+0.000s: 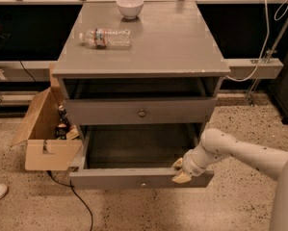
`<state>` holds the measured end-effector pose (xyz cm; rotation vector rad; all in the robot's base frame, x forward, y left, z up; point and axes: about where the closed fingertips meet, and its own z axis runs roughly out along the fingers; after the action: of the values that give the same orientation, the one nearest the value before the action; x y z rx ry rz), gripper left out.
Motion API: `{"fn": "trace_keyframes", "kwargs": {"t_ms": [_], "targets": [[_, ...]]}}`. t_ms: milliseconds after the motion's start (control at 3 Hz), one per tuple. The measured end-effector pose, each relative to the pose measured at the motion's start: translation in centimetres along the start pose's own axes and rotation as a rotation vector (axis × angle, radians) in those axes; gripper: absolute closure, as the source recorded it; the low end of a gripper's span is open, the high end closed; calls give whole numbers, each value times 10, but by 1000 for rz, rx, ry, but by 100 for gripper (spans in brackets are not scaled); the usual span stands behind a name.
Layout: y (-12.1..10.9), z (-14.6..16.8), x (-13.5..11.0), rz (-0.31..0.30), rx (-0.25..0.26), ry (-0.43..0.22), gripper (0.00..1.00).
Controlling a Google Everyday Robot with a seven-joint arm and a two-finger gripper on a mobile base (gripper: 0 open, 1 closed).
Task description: Open middle drawer
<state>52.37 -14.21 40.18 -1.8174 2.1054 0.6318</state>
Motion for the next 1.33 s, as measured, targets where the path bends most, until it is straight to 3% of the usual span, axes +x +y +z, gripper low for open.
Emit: {"fn": "trace_keyframes", "kwargs": {"t_ms": [667,1000,1333], "targets": [[0,0,0,0,0,0,36],[7,-14,0,-5,27,-20,14],[25,-50,-3,1,123,-23,0]]}}
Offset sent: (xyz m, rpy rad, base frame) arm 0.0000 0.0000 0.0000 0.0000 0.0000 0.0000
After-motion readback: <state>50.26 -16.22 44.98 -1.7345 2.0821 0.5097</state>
